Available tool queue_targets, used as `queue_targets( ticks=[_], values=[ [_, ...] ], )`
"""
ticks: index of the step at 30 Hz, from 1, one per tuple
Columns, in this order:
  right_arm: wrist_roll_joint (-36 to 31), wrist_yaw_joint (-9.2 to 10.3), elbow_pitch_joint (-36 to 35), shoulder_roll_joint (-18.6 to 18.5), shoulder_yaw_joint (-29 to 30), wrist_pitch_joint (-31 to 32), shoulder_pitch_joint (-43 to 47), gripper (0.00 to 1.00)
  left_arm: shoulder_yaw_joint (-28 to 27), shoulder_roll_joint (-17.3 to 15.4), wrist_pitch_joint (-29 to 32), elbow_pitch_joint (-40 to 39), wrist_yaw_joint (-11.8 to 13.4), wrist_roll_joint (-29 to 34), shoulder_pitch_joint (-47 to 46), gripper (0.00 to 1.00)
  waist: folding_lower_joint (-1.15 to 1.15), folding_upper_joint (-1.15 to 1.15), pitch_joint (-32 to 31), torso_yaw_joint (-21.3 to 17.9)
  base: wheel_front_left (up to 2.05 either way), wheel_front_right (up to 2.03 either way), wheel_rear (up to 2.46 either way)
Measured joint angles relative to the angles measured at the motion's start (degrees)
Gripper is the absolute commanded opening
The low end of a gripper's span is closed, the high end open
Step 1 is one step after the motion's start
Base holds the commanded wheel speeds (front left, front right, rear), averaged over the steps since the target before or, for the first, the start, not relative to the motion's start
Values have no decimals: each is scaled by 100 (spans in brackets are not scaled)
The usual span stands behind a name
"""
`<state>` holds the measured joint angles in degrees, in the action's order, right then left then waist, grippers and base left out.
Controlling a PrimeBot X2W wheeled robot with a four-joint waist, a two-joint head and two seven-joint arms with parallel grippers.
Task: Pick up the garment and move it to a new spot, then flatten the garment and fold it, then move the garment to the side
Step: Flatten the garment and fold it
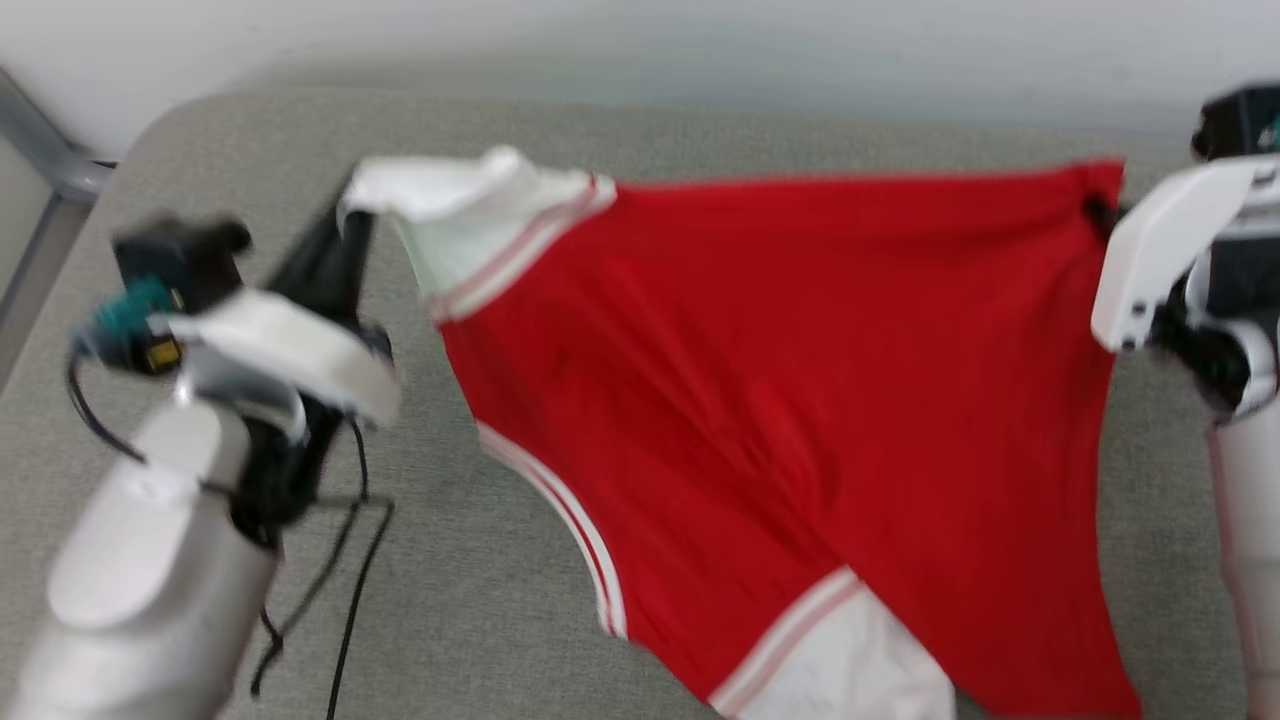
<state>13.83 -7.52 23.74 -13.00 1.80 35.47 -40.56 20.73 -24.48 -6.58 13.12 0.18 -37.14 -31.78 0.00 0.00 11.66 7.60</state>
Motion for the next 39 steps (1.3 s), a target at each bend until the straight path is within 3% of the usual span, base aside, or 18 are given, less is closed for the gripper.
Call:
queue_targets(
  ticks=[15,26,33,39],
  values=[
    [-820,-3,385,107,233,-1441,-2696,0,-346,-205,-138,2026,-528,108,-3679,0,1,0,752,-444,0,0,0],
    [-1246,-4,1176,159,346,-2261,-4239,0,-224,-216,-278,3400,-758,4,-5530,0,1,0,1450,-544,0,0,0],
    [-1160,-4,1777,197,202,-2555,-4231,0,75,-175,-364,3824,-773,-352,-5461,0,0,0,1884,-509,0,0,0],
    [-894,-3,2388,167,-20,-2836,-3977,0,469,-187,-364,3835,-773,-993,-4840,0,1,0,2055,-440,0,0,0]
  ],
)
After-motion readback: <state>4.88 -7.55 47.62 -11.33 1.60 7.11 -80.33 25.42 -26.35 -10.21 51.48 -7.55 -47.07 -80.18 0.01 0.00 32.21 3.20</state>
